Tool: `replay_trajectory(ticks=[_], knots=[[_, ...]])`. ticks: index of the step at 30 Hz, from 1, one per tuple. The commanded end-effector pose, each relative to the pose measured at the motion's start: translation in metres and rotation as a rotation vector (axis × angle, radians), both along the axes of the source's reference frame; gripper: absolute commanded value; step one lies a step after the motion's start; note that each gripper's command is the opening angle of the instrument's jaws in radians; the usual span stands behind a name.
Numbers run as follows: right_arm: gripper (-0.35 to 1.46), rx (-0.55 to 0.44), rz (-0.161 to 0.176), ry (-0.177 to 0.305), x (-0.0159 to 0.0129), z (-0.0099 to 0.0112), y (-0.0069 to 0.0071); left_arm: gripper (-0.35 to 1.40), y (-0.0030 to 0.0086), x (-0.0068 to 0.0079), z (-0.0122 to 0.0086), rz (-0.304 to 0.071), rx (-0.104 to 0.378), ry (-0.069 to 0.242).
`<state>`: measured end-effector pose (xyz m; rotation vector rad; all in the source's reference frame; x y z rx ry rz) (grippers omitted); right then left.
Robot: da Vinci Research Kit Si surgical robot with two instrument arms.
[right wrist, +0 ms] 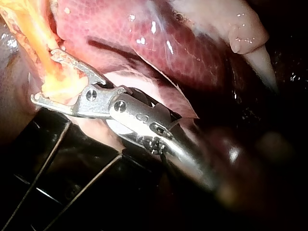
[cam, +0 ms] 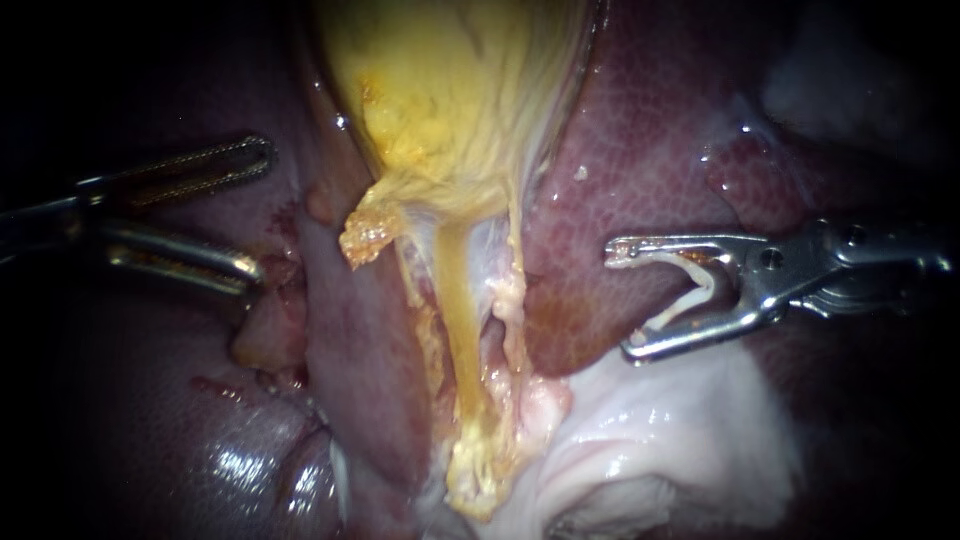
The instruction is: Clipping first clip left tube
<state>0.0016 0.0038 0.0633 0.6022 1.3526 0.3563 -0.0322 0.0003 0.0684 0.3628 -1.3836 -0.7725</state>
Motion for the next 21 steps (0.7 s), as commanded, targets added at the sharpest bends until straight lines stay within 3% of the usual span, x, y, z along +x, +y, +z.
replay_trajectory(ticks=[1,3,8,21], knots=[[0.6,0.0,0.0,0.0,0.0,0.0,0.0,0.81,0.0,0.0,-0.0001,0.0,0.0,0.0],[0.6,0.0,0.0,0.0,0.0,0.0,0.0,0.74,-0.0002,0.0,-0.0001,-0.001,-0.001,0.0],[0.6,-0.001,0.001,0.0,0.0001,0.0002,0.0,0.66,-0.0008,-0.0009,-0.0002,-0.024,0.052,-0.004],[0.6,-0.002,0.003,0.0,0.0004,0.0005,-0.0001,0.54,-0.0012,-0.0054,0.0005,-0.048,0.1,0.009]])
